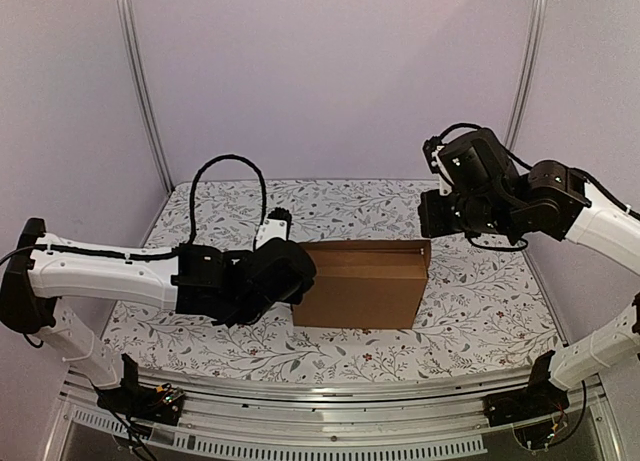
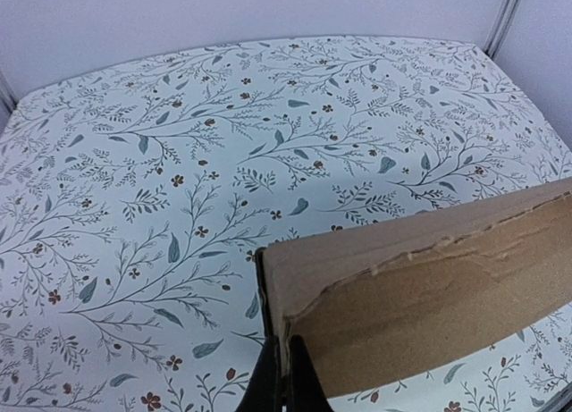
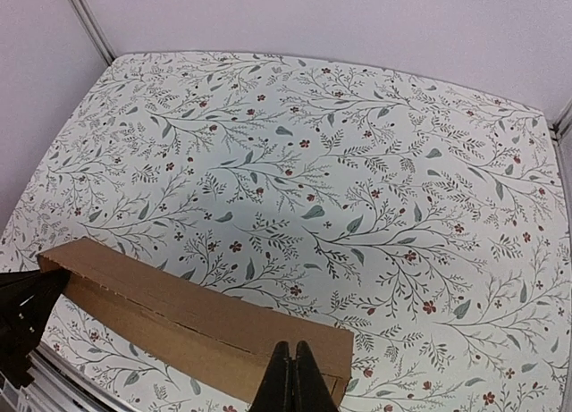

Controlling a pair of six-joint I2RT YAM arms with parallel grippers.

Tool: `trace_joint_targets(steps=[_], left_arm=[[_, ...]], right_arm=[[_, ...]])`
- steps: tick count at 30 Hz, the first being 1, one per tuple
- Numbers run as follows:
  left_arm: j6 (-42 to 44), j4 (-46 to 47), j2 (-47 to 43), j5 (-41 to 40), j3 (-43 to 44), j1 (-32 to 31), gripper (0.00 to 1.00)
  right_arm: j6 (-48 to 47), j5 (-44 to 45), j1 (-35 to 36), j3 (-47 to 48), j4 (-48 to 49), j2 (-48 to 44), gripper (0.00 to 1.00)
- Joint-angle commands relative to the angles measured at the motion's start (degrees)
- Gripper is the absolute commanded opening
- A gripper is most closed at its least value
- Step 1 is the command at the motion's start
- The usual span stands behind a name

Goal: Fold the paper box

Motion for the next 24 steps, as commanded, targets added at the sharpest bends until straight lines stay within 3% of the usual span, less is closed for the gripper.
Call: trace_joint_targets(steps=[1,6,14,21,24], left_arm=[[-0.77,-8.44,4.38,11.10,-2.61,-2.05,0.00],[-0.87,-8.44,4.70,11.43,-2.10,-2.09,0.00],[-1.14,-8.84,4.66,11.73,-2.16,-2.04,0.00],[-1.92,-8.88,4.86,12.45,-2.16,-2.04,0.00],[-1.66,-8.88,4.69,13.10,-2.00,-2.06,0.07]], right_arm=[[-4.22,-0.15,0.22,2.82,3.22,3.95,0.00],[-5.18,-1.06,0.26,0.22,9.23,6.96,0.00],[-2.81,-3.36,0.66,-13.54,19.17,6.17,0.00],[0.12,2.18,4.14,-22.65,24.32,3.50,0.00],[1.63,3.10,4.19,-23.87,24.51,3.53,0.00]])
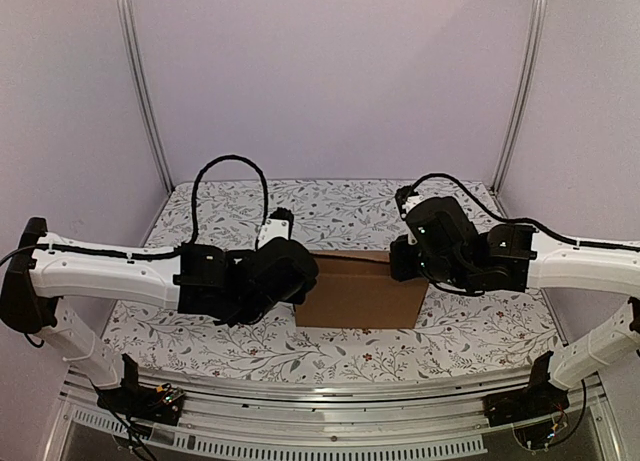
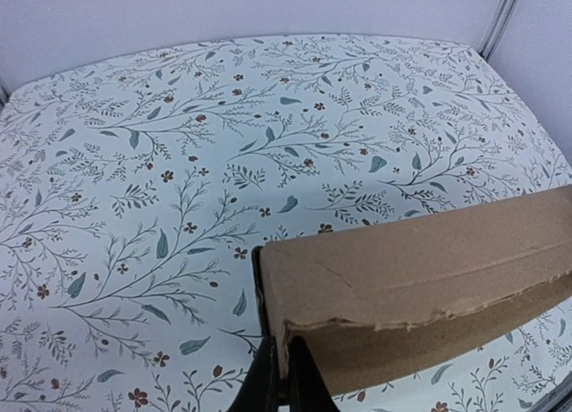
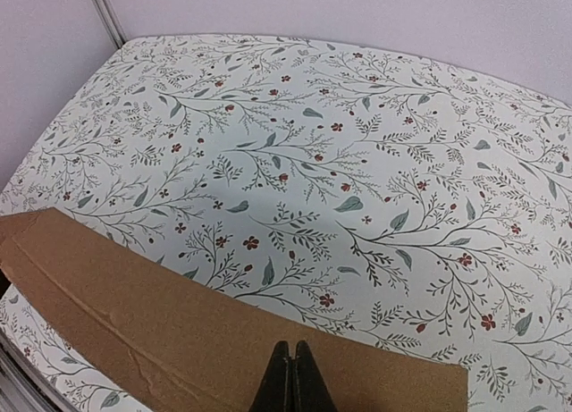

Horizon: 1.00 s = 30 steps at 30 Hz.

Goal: Fold the paper box

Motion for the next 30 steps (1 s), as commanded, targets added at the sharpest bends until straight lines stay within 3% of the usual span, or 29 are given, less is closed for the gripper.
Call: trace_joint_targets(steps=[1,10,12,18,30], left_arm=[[-0.52,-8.67,3.76,12.62,-2.77,-1.87,0.09],[2.68,-8.29,-1.16,17.92,-3.74,-1.92,0.47],[4.25,-8.54,-2.12,20.64,-3.62,-1.87,0.51],[5.45,-10.12,-6.29,24.61,-4.79,-1.50,0.59],[6.63,-7.31,-8.19,24.26,-5.27,2.59,0.59]], right_arm=[[2.93,1.87,0.70,-3.32,-2.13,0.63,0.00],[4.27,2.52,0.76,-4.12,-0.83,2.36,0.00],[4.64,2.37,0.75,-4.79,-0.25,2.75,0.00],[6.41,2.22,0.80,-7.47,1.68,2.62,0.00],[5.72,5.31,0.84,-5.32,1.58,3.42,0.00]])
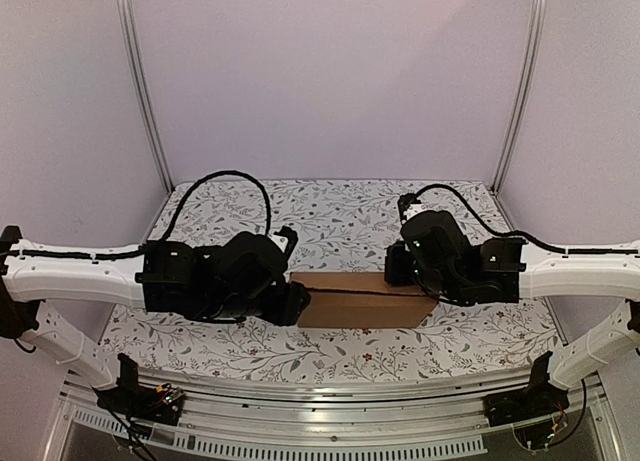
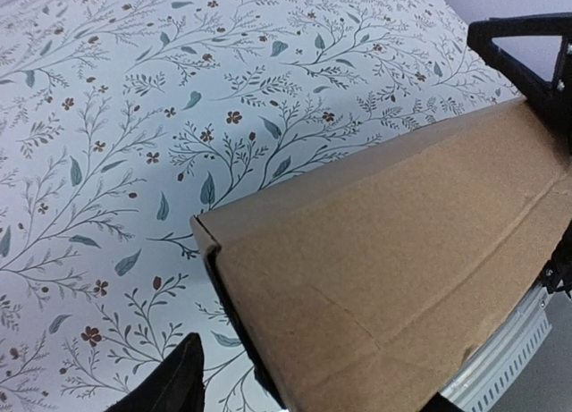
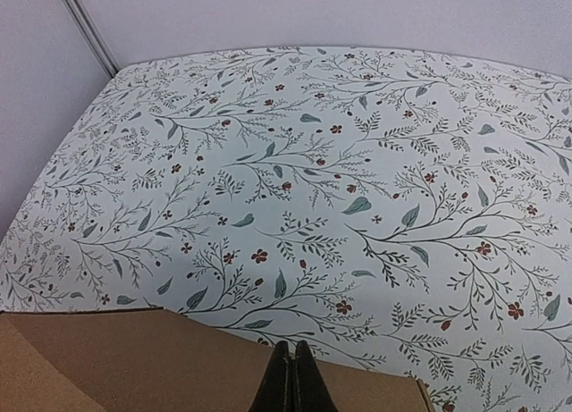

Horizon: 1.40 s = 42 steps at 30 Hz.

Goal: Fold the paper box

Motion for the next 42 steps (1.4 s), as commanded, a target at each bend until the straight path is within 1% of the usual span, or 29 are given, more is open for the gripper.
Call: trace_joint_targets(steps=[1,9,13,17,22,31,36,42], left_arm=[[2.03,-4.07,0.90,1.47,-1.16,2.38,0.59],[2.88,-1.96,0.50,0.85,-0.80,5.82,0.61],[3.83,-0.89,0.55,2.60,-0.12,7.14,0.61],[4.96,-0.47,0.72,3.33,1.35,7.80,0.61],[6.87,-0.08,2.38,4.47,4.59,8.95,0.60],[10.23,-0.09,7.37,6.38,12.15,10.90,0.60],[10.81,1.34,10.10,7.68,13.21,12.23,0.59],[11.15,2.58,11.02,7.68,12.84,12.78,0.58]], right_arm=[[-1.24,1.99,-0.04,0.86,-7.10,2.51,0.00],[-5.78,1.12,-0.02,10.25,-11.96,1.25,0.00],[-7.42,-0.19,-0.05,14.86,-13.54,1.43,0.00],[-8.09,-2.65,-0.05,18.51,-14.90,1.56,0.00],[-8.77,-4.06,-0.03,21.96,-18.04,1.86,0.03],[-9.35,-4.82,-1.00,23.76,-21.71,1.51,0.03],[-8.92,-6.75,-2.06,23.74,-21.94,1.13,0.03],[-9.13,-7.95,-3.58,24.35,-22.00,2.25,0.03]])
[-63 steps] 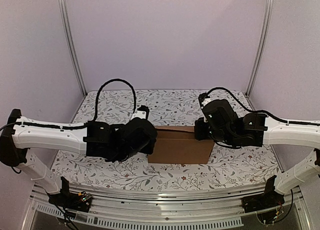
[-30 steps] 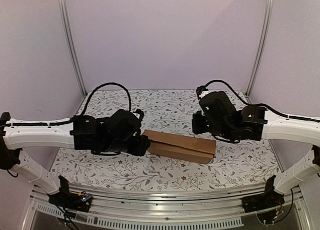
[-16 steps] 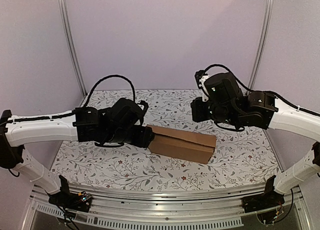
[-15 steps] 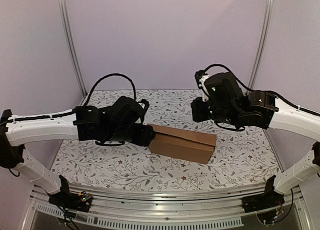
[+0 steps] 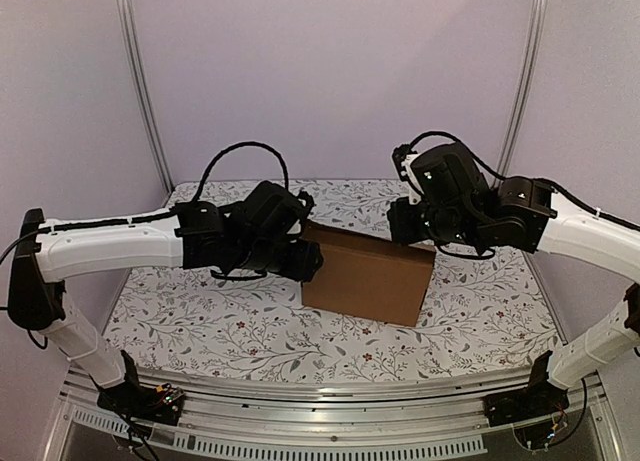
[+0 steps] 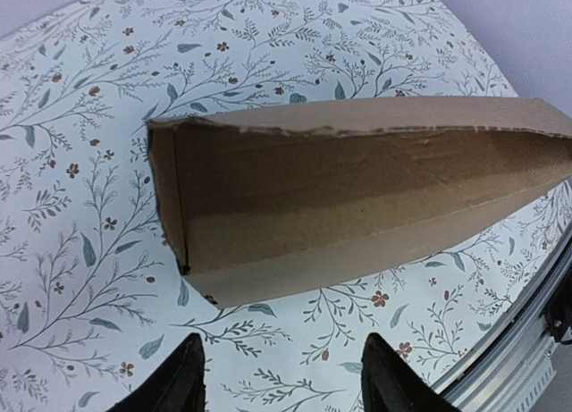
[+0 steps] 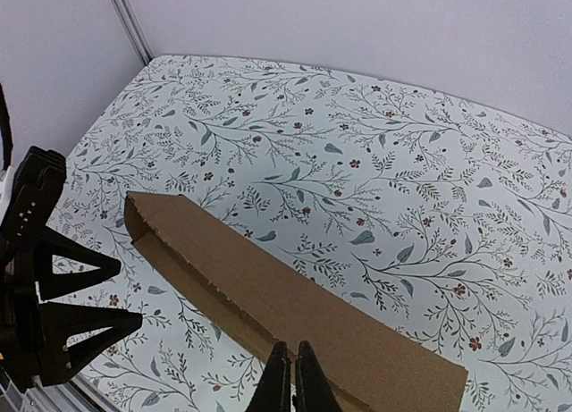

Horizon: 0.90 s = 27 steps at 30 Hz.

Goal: Fold the paper box

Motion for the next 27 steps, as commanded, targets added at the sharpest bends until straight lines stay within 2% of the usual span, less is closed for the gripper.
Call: trace_joint_targets(steps=[1,6,17,22,27], left_arm=[[1.26,1.44,0.39,1.11,0.43,1.04,0.58],[1.07,1.56,-1.67,1.81,-1.15,1.06,0.57],[0.62,-1.04,-9.60,1.11,-6.50,1.31,0.56],[1.08,-1.66,-13.86,1.62,-7.75,2.92,0.54],[2.71,-0.09,-15.81,5.80,-6.90,6.04,0.53]], right_arm=[[-0.49,-1.61,-1.37,2.05,-1.04,1.09,0.03],[-1.20,-2.03,-1.50,2.74,-0.21,2.81,0.02],[-3.03,-9.94,-1.38,5.00,5.38,8.36,0.00],[-3.72,-9.93,-1.43,5.34,7.09,11.64,0.00],[-4.02,-9.51,-1.43,0.68,9.97,13.14,0.00]])
